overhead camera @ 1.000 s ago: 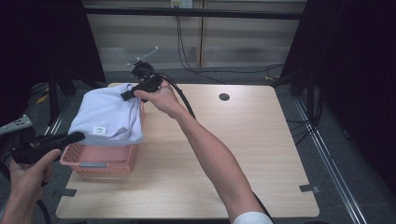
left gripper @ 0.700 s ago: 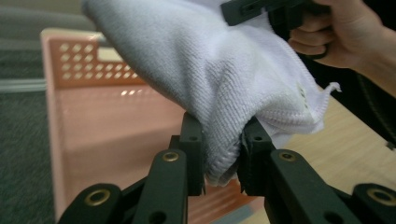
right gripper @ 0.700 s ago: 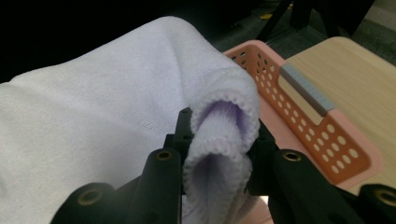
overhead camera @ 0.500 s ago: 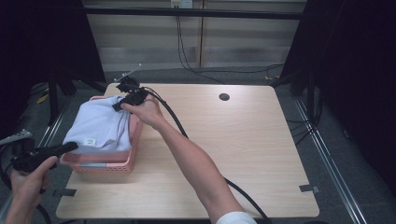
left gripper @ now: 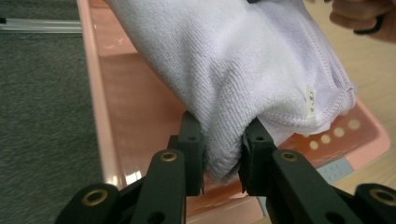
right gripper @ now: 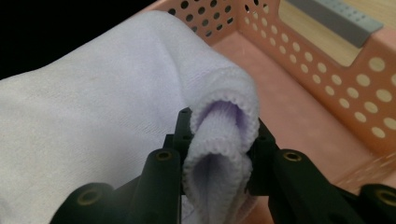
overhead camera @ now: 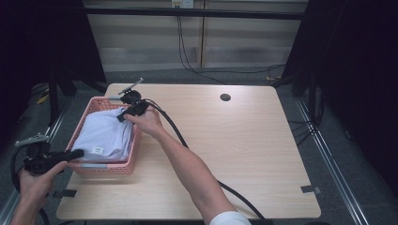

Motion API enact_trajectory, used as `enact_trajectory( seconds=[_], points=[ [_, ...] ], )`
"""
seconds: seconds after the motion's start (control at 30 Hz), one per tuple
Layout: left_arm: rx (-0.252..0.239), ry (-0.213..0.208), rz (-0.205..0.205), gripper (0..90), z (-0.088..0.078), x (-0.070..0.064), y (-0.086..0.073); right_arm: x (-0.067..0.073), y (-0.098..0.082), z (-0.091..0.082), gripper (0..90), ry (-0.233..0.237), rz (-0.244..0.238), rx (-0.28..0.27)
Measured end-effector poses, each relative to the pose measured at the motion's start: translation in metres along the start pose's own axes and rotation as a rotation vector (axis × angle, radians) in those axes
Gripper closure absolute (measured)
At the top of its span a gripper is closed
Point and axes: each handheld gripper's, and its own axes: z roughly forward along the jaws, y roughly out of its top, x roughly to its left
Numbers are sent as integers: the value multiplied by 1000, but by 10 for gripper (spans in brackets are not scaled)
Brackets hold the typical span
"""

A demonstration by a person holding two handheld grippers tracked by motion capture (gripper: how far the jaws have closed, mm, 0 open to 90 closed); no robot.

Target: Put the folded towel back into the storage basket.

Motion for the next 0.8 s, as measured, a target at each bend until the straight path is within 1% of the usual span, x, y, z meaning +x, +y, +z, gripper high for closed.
enact_trajectory(
  seconds=[0.03,0.07,0.1,0.17,0.2,0.27,0.3,0.33,0.37,0.4,0.43,0.47,0.5,0.53,0.57,0.6,0.63,0.67,0.73,0.77,0.8],
  points=[
    [19,11,10,732,3,-2,1,-1,-1,1,717,-6,-4,5],
    [32,14,19,719,3,-3,1,-2,-2,3,715,-9,4,7],
    [27,9,20,704,4,-3,1,-2,-4,4,713,-13,4,15],
    [27,16,14,669,4,-2,1,-4,-6,6,699,-16,2,18],
    [33,23,19,641,3,-2,1,-5,-7,7,682,-19,0,25],
    [35,39,17,548,3,-2,0,-6,-9,9,627,-35,-9,22],
    [39,49,19,495,3,-3,-1,-7,-10,10,575,-36,-21,24],
    [47,61,8,451,2,-5,-1,-7,-11,10,518,-49,-25,17],
    [47,68,7,398,1,-7,-1,-7,-11,10,490,-51,-19,12],
    [43,76,27,375,-1,-11,0,-8,-11,9,467,-36,-12,3],
    [33,91,45,371,-3,-15,2,-9,-11,8,422,-36,-5,-4],
    [24,90,51,354,-5,-18,3,-10,-11,6,411,-50,-9,-5],
    [14,76,48,336,-6,-19,5,-12,-11,4,399,-39,-7,-14],
    [-1,77,55,335,-8,-21,7,-14,-11,1,391,-30,-6,-32],
    [-8,60,55,333,-8,-22,9,-15,-11,-3,388,-32,-4,-47],
    [-18,58,52,337,-8,-24,10,-16,-11,-8,387,-21,-7,-62],
    [-25,58,49,341,-7,-25,10,-16,-11,-12,387,-12,-14,-69],
    [-25,57,56,348,-6,-26,11,-17,-11,-16,387,-9,-24,-77],
    [-31,48,52,355,-2,-30,11,-16,-13,-27,387,-9,-36,-102],
    [-34,46,48,354,0,-33,12,-16,-14,-35,385,-2,-50,-112],
    [-39,31,40,355,2,-36,12,-16,-16,-42,384,-4,-60,-120]
  ],
)
